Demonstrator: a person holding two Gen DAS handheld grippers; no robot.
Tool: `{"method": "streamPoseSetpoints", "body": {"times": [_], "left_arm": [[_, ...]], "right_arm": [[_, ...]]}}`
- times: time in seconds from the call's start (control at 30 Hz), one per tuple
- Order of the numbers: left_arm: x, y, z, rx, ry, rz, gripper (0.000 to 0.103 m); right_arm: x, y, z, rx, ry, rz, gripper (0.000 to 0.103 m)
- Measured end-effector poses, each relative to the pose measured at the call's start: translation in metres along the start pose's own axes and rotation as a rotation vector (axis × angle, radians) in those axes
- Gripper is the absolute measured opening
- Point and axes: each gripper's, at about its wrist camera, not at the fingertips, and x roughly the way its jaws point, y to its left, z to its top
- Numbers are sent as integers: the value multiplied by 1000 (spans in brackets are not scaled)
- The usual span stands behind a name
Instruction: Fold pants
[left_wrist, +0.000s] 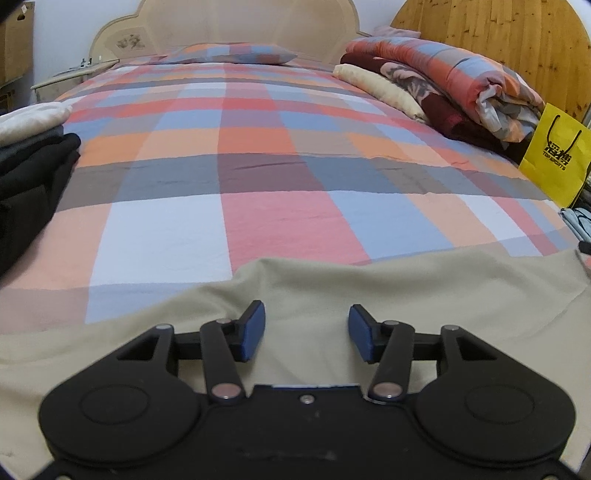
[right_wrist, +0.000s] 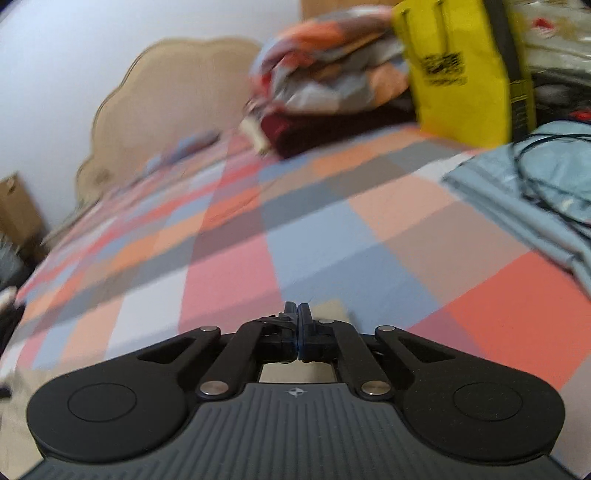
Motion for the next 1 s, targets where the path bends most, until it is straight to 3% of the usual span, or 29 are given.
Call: {"method": "streamPoseSetpoints", "body": {"times": [0.07, 0.17, 0.23, 0.3, 0.33, 0.47, 0.53, 0.67, 0.77, 0.87, 0.93, 1.0], "left_arm": [[1, -2, 0, 0, -2, 7, 51], [1, -3, -1, -2, -4, 10, 51], [2, -3, -1, -7, -4, 10, 52], [2, -4, -1, -7, -5, 12, 52], [2, -4, -1, -6, -5, 13, 52], [2, -3, -1, -2, -3, 14, 52], [2, -3, -1, -2, -3, 15, 52], [3, -4, -1, 3, -2, 21, 52], [4, -5, -1, 5, -2, 24, 52], [5, -6, -1, 8, -3, 29, 53], [5, -7, -1, 9, -4, 31, 53], [4, -7, -2, 13, -5, 35, 53]], "right_arm": [[-2, -7, 1, 21, -23, -47, 0], [-6, -15, -1, 33, -21, -10, 1], [-5, -21, -1, 60, 15, 65, 23], [-3, -25, -1, 86, 48, 110, 93], [-3, -23, -2, 67, 46, 103, 103], [5, -11, -2, -78, 78, 47, 103], [11, -7, -3, -124, 110, 60, 102], [16, -4, -3, -173, 140, 74, 39], [9, -4, -2, -142, 104, 104, 10], [0, -4, 0, -112, 48, 101, 7], [7, -7, 0, -88, 74, 63, 6], [16, -5, -6, -103, 103, 17, 15]]}}
